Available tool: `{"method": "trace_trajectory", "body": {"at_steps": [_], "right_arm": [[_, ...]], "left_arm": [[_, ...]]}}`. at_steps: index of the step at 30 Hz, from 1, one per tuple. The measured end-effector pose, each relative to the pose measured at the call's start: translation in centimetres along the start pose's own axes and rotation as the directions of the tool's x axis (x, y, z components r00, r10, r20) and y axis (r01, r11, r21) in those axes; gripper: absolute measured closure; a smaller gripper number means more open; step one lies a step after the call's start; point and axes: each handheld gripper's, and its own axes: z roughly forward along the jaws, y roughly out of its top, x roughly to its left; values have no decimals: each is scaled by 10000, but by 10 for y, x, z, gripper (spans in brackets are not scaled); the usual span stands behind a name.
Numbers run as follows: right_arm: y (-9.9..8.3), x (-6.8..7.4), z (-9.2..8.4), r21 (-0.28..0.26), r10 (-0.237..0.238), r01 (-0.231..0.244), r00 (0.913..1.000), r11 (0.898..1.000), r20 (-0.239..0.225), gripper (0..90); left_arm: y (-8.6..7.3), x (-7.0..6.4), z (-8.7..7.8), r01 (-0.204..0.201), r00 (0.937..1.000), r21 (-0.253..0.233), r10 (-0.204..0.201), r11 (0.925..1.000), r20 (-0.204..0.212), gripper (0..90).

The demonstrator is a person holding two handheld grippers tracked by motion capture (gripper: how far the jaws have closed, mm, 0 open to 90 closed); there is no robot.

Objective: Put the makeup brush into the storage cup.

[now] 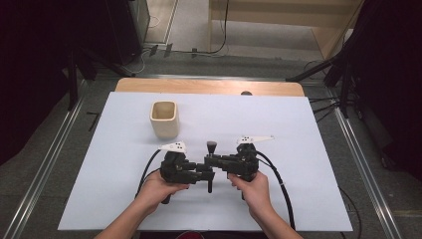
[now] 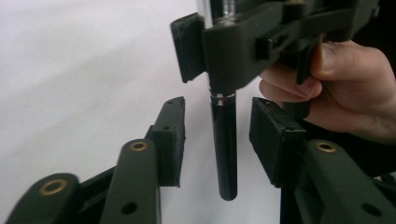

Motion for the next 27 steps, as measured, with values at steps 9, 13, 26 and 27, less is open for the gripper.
{"method": "trace_trajectory", "body": {"at_steps": [9, 13, 26, 27], "right_arm": [[-1, 1, 1, -140, 140, -141, 9999, 9998, -72, 777], [-1, 1, 1, -156, 192, -193, 9998, 9997, -90, 777], [-1, 0, 1, -187, 288, -288, 9996, 9994, -5, 774], [-1, 0, 1, -186, 304, -304, 9995, 9994, -2, 771]], "left_arm": [[0, 2, 0, 456, 9988, -81, -455, 9989, 160, 711], [1, 1, 1, 622, 9979, -64, -621, 9980, 172, 730], [1, 3, 2, 821, 9960, -84, -817, 9966, 367, 790], [1, 2, 2, 790, 9964, -74, -787, 9969, 330, 790]]}}
